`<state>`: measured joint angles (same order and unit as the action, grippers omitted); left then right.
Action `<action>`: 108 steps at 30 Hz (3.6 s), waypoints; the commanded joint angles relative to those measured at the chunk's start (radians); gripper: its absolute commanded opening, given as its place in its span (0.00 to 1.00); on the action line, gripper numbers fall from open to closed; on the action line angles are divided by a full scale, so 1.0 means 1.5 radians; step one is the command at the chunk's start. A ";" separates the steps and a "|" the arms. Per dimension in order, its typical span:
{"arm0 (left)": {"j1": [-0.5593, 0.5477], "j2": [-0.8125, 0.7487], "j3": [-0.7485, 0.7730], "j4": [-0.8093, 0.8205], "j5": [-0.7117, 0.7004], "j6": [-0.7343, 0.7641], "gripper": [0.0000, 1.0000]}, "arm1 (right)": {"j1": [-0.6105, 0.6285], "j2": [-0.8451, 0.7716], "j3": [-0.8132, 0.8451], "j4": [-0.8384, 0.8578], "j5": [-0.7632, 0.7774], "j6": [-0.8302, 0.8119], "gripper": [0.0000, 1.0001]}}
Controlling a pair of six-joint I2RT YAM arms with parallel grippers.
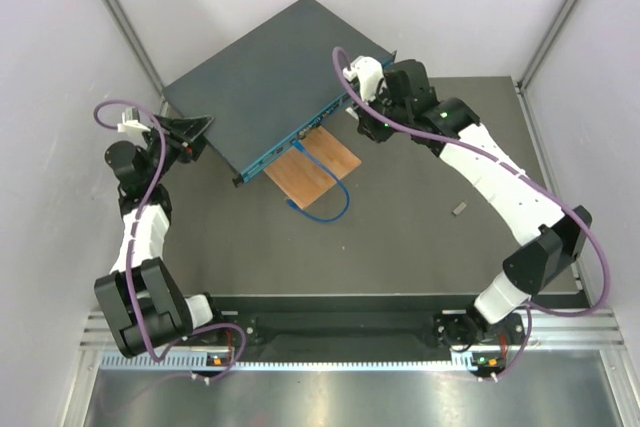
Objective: Insert the plug into the switch port
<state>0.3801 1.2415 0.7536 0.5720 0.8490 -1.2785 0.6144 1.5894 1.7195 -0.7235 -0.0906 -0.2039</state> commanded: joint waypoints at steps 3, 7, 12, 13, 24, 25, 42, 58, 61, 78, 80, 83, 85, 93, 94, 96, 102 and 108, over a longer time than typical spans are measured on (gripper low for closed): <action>-0.018 -0.010 -0.015 0.036 -0.023 0.013 0.46 | 0.033 0.024 0.052 -0.010 0.057 0.031 0.00; -0.027 -0.016 -0.016 0.021 -0.026 0.025 0.24 | 0.048 0.029 0.060 -0.009 0.085 0.038 0.00; -0.039 -0.025 -0.007 -0.007 -0.028 0.040 0.05 | 0.062 0.045 0.083 -0.014 0.131 0.038 0.00; -0.040 -0.027 -0.007 -0.009 -0.030 0.042 0.04 | 0.062 0.049 0.087 -0.017 0.134 0.039 0.00; -0.053 -0.047 -0.004 -0.029 -0.034 0.068 0.00 | 0.062 0.081 0.121 -0.026 0.136 0.050 0.00; -0.053 -0.047 -0.005 -0.029 -0.035 0.068 0.00 | 0.062 0.082 0.123 -0.026 0.137 0.050 0.00; -0.066 -0.049 0.001 -0.044 -0.042 0.084 0.00 | 0.062 0.114 0.162 -0.036 0.107 0.056 0.00; -0.068 -0.048 -0.008 -0.054 -0.047 0.094 0.00 | 0.064 0.126 0.190 -0.037 0.096 0.063 0.00; -0.068 -0.050 -0.007 -0.054 -0.047 0.095 0.00 | 0.064 0.133 0.198 -0.036 0.098 0.064 0.00; -0.073 -0.048 -0.013 -0.064 -0.050 0.103 0.00 | 0.068 0.174 0.257 -0.030 0.031 0.082 0.00; -0.075 -0.046 -0.013 -0.065 -0.051 0.104 0.00 | 0.071 0.178 0.261 -0.024 0.022 0.075 0.00; -0.075 -0.044 -0.010 -0.066 -0.051 0.105 0.00 | 0.074 0.184 0.271 -0.017 0.018 0.067 0.01; -0.075 -0.043 -0.007 -0.070 -0.052 0.110 0.00 | 0.078 0.185 0.274 -0.016 0.014 0.065 0.06; -0.076 -0.036 -0.005 -0.078 -0.056 0.108 0.00 | 0.076 0.160 0.224 -0.009 0.009 0.051 0.40; -0.077 -0.036 -0.004 -0.079 -0.056 0.107 0.00 | 0.073 0.145 0.213 -0.007 0.012 0.049 0.41; -0.075 -0.036 -0.003 -0.082 -0.054 0.109 0.00 | 0.067 0.129 0.181 -0.001 0.012 0.045 0.48; -0.075 -0.038 0.000 -0.083 -0.052 0.112 0.00 | 0.027 0.066 0.111 -0.027 -0.008 0.026 0.64; -0.078 -0.036 -0.001 -0.085 -0.051 0.118 0.00 | -0.017 0.025 0.056 -0.058 -0.033 0.002 0.69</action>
<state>0.3313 1.1824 0.7414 0.4786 0.7322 -1.2510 0.6170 1.6978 1.8305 -0.8001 -0.1040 -0.1715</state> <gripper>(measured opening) 0.601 0.694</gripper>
